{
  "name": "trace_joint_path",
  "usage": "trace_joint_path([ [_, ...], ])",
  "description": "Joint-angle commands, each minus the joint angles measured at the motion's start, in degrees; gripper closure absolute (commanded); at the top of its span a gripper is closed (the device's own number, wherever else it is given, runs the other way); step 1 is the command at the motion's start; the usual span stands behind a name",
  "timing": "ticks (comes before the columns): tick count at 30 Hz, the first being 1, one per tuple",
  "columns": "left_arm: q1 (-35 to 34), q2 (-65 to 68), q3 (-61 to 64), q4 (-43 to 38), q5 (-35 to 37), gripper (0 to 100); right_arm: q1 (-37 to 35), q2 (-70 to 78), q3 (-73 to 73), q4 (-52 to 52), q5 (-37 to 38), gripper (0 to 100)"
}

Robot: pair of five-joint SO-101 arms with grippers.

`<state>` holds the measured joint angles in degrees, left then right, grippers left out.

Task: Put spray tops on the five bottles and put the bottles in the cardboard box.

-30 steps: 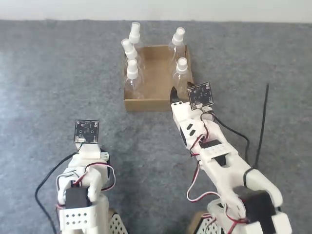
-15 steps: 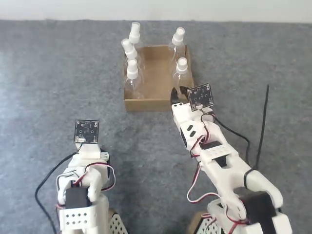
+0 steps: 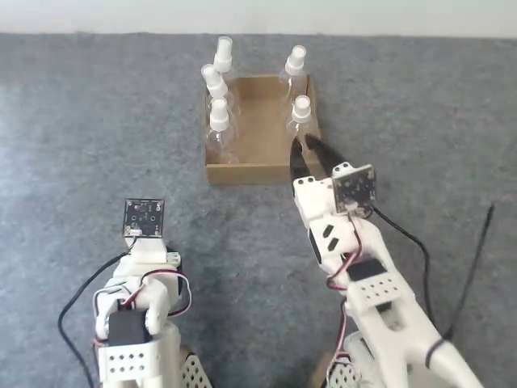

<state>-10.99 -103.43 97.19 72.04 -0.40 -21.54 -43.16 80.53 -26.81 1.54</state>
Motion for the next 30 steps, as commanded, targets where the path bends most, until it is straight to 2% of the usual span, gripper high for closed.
trace_joint_path([
  [1, -0.2, -0.9, -0.7, 0.2, -0.2, 99, 0.2, -7.2, 0.6, 0.3, 0.7, 96.8],
  [30, -0.2, -0.9, -0.7, 0.2, -0.2, 99, 0.4, -38.4, 12.0, 0.3, 1.0, 96.9],
])
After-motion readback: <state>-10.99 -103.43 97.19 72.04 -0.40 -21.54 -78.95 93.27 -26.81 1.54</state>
